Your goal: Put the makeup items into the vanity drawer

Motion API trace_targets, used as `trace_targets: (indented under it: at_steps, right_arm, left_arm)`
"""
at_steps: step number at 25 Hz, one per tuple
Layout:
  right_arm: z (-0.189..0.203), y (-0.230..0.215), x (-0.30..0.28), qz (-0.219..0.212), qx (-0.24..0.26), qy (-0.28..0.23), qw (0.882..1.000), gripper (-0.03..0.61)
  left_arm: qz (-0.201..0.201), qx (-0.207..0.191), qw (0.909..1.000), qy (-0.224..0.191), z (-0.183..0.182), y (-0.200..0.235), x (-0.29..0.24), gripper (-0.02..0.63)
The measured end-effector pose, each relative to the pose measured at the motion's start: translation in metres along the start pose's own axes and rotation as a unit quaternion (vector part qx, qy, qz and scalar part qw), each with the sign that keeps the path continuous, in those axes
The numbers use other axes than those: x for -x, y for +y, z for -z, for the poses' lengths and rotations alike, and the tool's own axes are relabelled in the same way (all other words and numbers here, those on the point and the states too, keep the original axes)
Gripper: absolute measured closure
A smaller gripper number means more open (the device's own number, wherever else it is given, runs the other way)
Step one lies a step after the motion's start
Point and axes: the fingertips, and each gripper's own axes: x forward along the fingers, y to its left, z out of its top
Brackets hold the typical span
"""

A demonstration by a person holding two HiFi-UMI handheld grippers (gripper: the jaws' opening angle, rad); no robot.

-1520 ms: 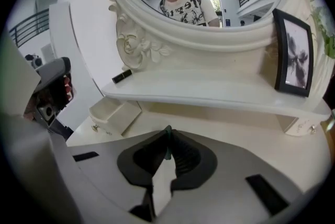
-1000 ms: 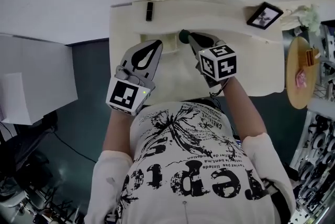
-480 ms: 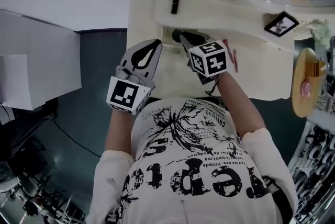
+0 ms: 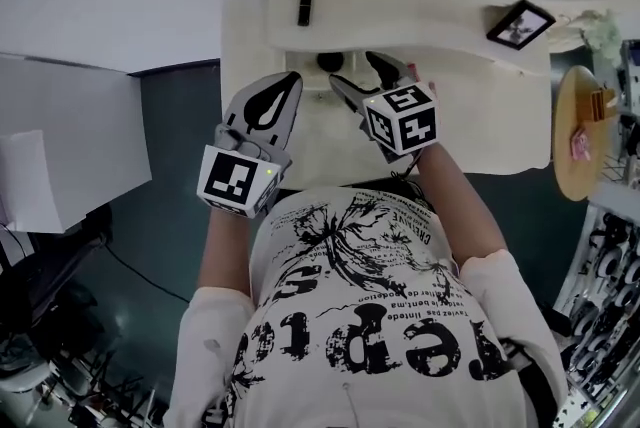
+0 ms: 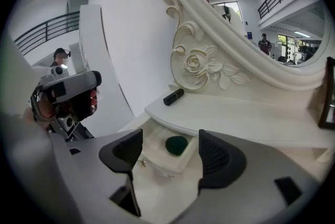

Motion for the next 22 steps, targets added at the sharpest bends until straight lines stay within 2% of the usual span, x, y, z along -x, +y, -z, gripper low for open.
trace_targets:
  at_steps: [8,14,19,22]
  right_arm:
    - [0.040,-0.079,0.047,0.042,-0.019,0.035,0.998,0.247]
    - [0.098,-0.135,0.060,0.068,-0.021,0.122,0.990,0.275]
    - [0.126,-0.161,0.052,0.065,-0.026,0.161,0.985,0.327]
    - [0.131,-0.169,0.044,0.058,-0.027,0.174,0.983,0.351]
  left_arm:
    - [0.042,-0.004,0.9991,0.005,-0.007,-0.049,-0.065,0.600]
    - [0.073,-0.002,0.9970,0.023,-0.002,-0.088,-0.116,0.600]
    - [0.078,0.004,0.9963,0.035,0.007,-0.106,-0.141,0.600]
    - [0.069,0.012,0.9975,0.013,0.001,-0.110,-0.153,0.600]
